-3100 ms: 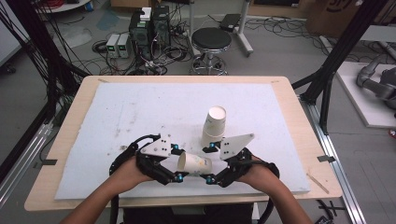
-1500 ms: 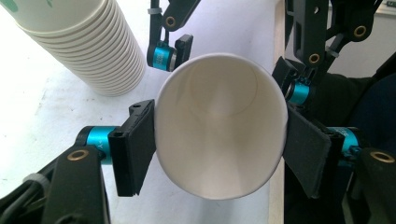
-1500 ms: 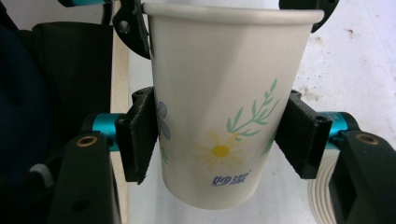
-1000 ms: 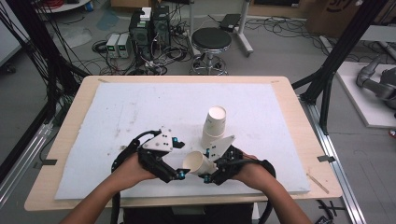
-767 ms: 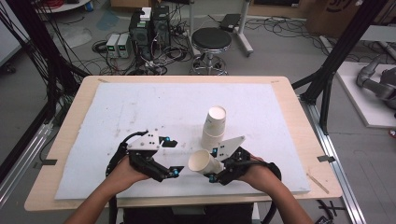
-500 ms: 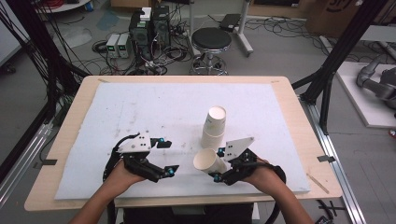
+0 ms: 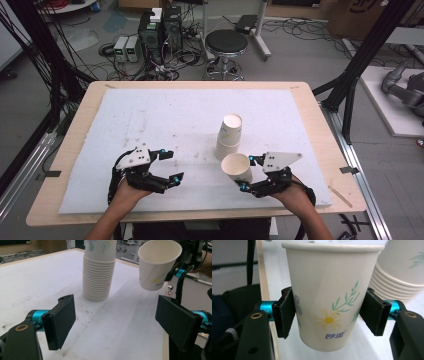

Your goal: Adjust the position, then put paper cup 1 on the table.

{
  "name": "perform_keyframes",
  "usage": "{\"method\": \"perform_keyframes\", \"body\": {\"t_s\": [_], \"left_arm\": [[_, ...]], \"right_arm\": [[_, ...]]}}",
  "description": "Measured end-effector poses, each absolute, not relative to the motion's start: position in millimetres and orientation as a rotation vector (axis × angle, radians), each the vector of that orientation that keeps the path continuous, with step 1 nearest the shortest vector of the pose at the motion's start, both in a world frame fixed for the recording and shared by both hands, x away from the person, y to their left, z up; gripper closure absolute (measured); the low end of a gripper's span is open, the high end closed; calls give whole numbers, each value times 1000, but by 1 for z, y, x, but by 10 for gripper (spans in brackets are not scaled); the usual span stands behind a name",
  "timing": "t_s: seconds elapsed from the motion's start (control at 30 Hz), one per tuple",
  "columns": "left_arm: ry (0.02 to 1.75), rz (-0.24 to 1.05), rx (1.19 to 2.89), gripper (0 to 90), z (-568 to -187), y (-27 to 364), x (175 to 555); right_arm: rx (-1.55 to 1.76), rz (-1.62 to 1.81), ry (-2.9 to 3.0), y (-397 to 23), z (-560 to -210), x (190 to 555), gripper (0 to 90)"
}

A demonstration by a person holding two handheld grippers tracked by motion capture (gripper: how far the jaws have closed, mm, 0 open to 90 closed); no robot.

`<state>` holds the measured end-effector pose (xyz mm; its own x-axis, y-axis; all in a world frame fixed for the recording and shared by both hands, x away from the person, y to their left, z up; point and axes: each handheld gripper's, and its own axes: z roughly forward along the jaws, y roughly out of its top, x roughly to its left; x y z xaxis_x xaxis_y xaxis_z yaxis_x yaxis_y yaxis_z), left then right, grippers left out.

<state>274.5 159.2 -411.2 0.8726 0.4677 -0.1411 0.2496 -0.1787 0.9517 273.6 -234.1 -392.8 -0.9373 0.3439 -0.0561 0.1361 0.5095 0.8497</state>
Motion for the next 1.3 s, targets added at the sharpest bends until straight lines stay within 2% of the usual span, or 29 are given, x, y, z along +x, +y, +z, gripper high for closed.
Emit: {"method": "perform_keyframes", "body": {"t_s": [0.57, 1.0, 1.3], "left_arm": [[616, 317, 1707, 166, -425, 175, 281], [647, 372, 1659, 166, -422, 191, 281], [642, 361, 1641, 167, -421, 193, 282]], "right_arm": [[732, 1544, 2144, -296, -405, 273, 335], [803, 1526, 2054, -304, -407, 275, 335], [848, 1499, 2017, -309, -401, 283, 336]]}}
